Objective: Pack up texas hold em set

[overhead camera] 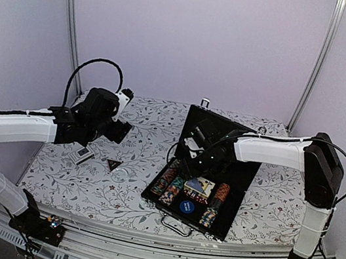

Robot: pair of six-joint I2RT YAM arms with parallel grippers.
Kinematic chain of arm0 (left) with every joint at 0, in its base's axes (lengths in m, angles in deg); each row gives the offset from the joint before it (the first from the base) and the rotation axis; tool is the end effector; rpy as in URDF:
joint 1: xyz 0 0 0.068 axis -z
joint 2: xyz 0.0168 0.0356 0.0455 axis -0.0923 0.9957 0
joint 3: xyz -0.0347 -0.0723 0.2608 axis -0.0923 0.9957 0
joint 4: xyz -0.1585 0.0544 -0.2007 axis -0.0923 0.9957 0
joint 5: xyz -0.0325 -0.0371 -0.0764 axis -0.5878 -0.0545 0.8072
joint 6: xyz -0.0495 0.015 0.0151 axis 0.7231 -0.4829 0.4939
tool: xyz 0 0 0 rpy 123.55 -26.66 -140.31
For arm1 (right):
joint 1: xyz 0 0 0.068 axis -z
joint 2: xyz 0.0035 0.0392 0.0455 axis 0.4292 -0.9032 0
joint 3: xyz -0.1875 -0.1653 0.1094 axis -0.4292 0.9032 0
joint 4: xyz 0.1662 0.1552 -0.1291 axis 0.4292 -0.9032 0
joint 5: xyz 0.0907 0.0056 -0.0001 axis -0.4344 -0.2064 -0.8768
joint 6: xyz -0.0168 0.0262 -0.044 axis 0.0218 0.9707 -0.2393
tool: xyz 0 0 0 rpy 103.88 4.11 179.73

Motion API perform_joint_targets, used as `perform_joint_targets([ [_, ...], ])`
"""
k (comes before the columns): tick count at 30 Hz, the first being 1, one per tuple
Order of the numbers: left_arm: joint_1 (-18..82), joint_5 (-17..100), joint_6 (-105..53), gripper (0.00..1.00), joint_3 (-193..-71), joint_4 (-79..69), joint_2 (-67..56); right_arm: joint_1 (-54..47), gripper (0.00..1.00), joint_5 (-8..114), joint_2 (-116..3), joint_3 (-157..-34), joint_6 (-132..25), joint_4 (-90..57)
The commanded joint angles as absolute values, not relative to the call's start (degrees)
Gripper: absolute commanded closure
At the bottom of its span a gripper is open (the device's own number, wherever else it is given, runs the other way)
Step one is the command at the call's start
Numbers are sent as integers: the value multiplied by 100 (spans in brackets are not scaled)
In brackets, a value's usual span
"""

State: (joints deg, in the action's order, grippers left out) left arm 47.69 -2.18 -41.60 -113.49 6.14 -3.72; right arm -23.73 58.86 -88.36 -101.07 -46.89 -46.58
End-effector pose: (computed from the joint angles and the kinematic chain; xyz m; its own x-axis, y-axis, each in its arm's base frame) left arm 0.2332 -0.1850 0.2713 -0.3834 0.4365 -0.8139 0.2208 0.8990 0.3782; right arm 0.2693 0.3127 0.1813 -0.7422 -0.5032 -0.4427 -0.6072 0.7844 0.1264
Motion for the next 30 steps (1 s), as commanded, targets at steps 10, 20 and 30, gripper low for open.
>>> perform_joint_targets([
  [10,4876,-214,-4203,6,-11457,588,-277,-2896,28,7299,-8489,-10068,-4977,-4984],
  [20,4922,-220,-4194,6,-11470,615,-203,-3215,22,7850,-8450,-9749,-4849,-5177],
  [30,4998,-253,-4202,6,-11479,622,-153,-3294,19,8142,-8616,-9766,-4687,-5264],
])
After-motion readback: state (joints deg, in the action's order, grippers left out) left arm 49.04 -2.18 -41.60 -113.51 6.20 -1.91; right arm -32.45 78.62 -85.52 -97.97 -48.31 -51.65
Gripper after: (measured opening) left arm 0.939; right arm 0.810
